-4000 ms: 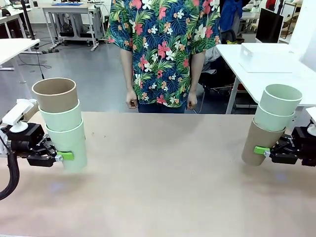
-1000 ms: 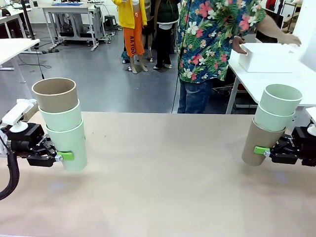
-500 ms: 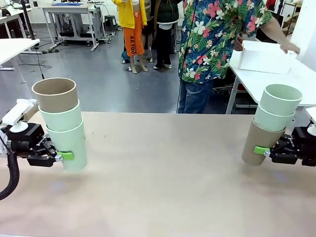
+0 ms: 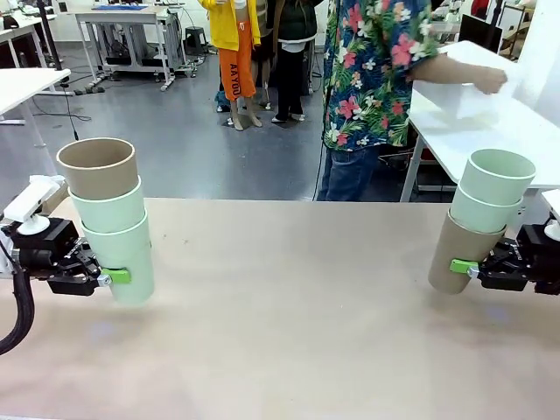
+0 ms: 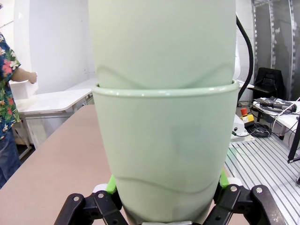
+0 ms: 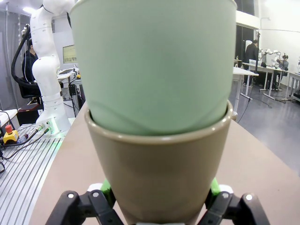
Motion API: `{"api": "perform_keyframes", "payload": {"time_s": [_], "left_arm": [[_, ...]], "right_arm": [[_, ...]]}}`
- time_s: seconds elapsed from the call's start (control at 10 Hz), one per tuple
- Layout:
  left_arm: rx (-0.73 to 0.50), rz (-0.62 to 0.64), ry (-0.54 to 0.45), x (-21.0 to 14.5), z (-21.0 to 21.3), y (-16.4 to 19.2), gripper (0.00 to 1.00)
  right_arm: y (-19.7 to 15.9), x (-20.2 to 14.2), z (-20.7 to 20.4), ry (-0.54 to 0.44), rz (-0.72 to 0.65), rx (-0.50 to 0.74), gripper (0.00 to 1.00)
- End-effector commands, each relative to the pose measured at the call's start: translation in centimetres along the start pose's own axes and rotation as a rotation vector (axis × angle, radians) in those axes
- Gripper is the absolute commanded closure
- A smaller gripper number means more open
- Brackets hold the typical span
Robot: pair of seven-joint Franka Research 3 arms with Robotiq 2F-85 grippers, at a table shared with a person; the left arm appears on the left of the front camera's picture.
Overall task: Stack the cups and store them in the basket.
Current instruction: Place the stack of Reusable plastic cups into the Pantry Basket.
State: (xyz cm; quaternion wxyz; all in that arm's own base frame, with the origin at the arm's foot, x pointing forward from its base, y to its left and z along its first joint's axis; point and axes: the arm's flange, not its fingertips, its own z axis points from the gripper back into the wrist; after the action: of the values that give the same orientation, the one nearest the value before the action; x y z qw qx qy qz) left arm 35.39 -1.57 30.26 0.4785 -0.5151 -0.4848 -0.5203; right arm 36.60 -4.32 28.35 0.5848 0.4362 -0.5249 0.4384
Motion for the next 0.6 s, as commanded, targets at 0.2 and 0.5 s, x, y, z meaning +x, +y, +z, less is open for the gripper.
{"api": "perform_keyframes", "payload": {"time_s": [0.2,0.5], "left_arm": [[-0.003,-0.008,-0.012,0.37,-0.08,0.00,0.15],[-0.003,-0.008,-0.012,0.37,-0.08,0.00,0.15]], "right_arm": [[-0.04,0.40,0.01,-0.001,0.013,0.000,0.15],[-0.04,0.40,0.01,-0.001,0.013,0.000,0.15]]}}
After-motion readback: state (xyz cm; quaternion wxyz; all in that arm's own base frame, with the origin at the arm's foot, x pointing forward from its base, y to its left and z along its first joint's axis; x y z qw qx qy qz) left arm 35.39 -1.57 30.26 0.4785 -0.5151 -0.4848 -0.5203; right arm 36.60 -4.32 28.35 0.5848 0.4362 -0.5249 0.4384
